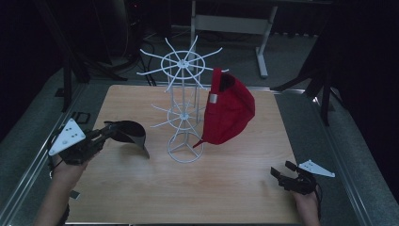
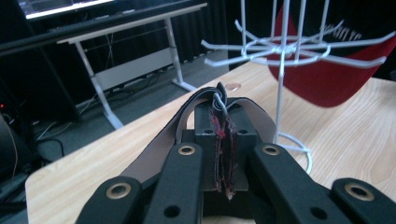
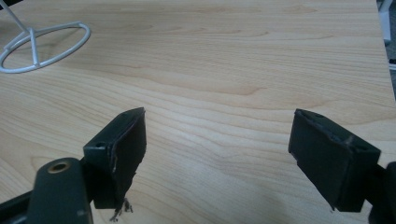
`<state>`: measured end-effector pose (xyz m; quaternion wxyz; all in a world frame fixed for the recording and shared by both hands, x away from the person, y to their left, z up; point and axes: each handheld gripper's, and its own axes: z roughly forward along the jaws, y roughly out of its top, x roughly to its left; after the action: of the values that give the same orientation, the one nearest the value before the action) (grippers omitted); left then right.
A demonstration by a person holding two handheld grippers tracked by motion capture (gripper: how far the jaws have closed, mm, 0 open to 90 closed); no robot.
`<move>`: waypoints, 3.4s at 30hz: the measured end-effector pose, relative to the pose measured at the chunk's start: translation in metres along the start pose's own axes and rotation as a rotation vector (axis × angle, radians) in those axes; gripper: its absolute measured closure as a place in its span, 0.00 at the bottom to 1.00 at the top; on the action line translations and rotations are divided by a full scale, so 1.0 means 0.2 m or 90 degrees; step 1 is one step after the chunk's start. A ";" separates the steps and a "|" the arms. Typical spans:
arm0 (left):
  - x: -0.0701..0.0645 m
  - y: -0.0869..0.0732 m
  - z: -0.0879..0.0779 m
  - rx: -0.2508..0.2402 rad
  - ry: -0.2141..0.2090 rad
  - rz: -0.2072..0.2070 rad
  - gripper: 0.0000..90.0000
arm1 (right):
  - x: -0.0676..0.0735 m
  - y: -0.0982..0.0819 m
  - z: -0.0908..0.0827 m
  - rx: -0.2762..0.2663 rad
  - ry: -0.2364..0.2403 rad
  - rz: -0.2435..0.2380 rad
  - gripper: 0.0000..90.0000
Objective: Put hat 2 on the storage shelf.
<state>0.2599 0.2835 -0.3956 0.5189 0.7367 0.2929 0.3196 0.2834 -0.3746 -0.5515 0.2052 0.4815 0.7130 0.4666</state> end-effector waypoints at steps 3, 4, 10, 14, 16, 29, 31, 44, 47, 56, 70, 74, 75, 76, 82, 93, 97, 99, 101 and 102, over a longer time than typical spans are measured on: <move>0.00 0.06 0.00 -0.002 -0.014 0.014 0.96 | 0.00 0.00 0.00 -0.002 0.004 -0.001 0.21; 0.00 0.07 0.00 -0.003 -0.017 0.020 0.96 | 0.01 0.00 0.01 -0.001 0.005 -0.001 0.21; 0.00 0.14 -0.04 -0.033 -0.073 0.027 0.96 | 0.01 0.00 0.01 0.002 0.011 -0.001 0.21; 0.00 0.20 -0.08 -0.062 -0.087 0.026 0.96 | 0.01 0.00 0.01 0.002 0.010 0.001 0.21; 0.01 0.23 -0.10 -0.080 -0.092 0.027 0.96 | 0.01 0.00 0.01 0.002 0.011 0.001 0.21; 0.04 0.50 -0.15 -0.121 -0.117 0.093 0.96 | 0.01 0.00 0.02 0.014 0.013 -0.005 0.21; 0.04 0.53 -0.15 -0.124 -0.127 0.102 0.96 | 0.01 0.00 0.02 0.015 0.012 -0.006 0.21; 0.01 0.68 -0.19 -0.162 -0.158 0.124 0.96 | 0.01 -0.01 0.02 0.017 0.017 -0.007 0.21; 0.01 0.72 -0.16 -0.155 -0.150 0.128 0.96 | 0.01 -0.01 0.02 0.018 0.018 -0.007 0.21; 0.05 0.82 -0.07 -0.154 -0.138 0.130 0.96 | 0.01 -0.01 0.02 0.023 0.017 -0.006 0.21; 0.05 0.97 0.06 -0.170 -0.151 0.112 0.96 | 0.01 -0.01 0.03 0.032 0.016 -0.011 0.21; 0.02 0.98 0.10 -0.153 -0.165 0.127 0.96 | 0.01 -0.01 0.03 0.033 0.015 -0.013 0.21; 0.01 0.97 0.11 -0.149 -0.170 0.127 0.96 | 0.01 -0.01 0.03 0.033 0.015 -0.013 0.21; 0.01 0.97 0.11 -0.145 -0.171 0.129 0.96 | 0.01 -0.01 0.03 0.033 0.015 -0.012 0.21; 0.01 0.90 0.12 -0.119 -0.202 0.135 0.95 | 0.01 -0.01 0.03 0.034 0.015 -0.008 0.21; -0.02 0.78 0.13 -0.094 -0.217 0.125 0.95 | 0.01 -0.01 0.03 0.035 0.014 -0.009 0.21; -0.02 0.74 0.14 -0.094 -0.204 0.104 0.89 | 0.01 -0.01 0.03 0.034 0.014 -0.009 0.21; -0.02 0.74 0.14 -0.094 -0.204 0.104 0.86 | 0.01 -0.01 0.03 0.034 0.014 -0.009 0.21; -0.01 0.72 0.13 -0.090 -0.197 0.089 0.82 | 0.01 -0.01 0.03 0.034 0.014 -0.009 0.21; -0.01 0.71 0.13 -0.089 -0.195 0.088 0.80 | 0.01 -0.01 0.03 0.034 0.014 -0.008 0.21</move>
<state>0.2923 0.2261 -0.2672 0.5843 0.7571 0.1363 0.2585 0.2856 -0.3714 -0.5554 0.1871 0.4770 0.7307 0.4511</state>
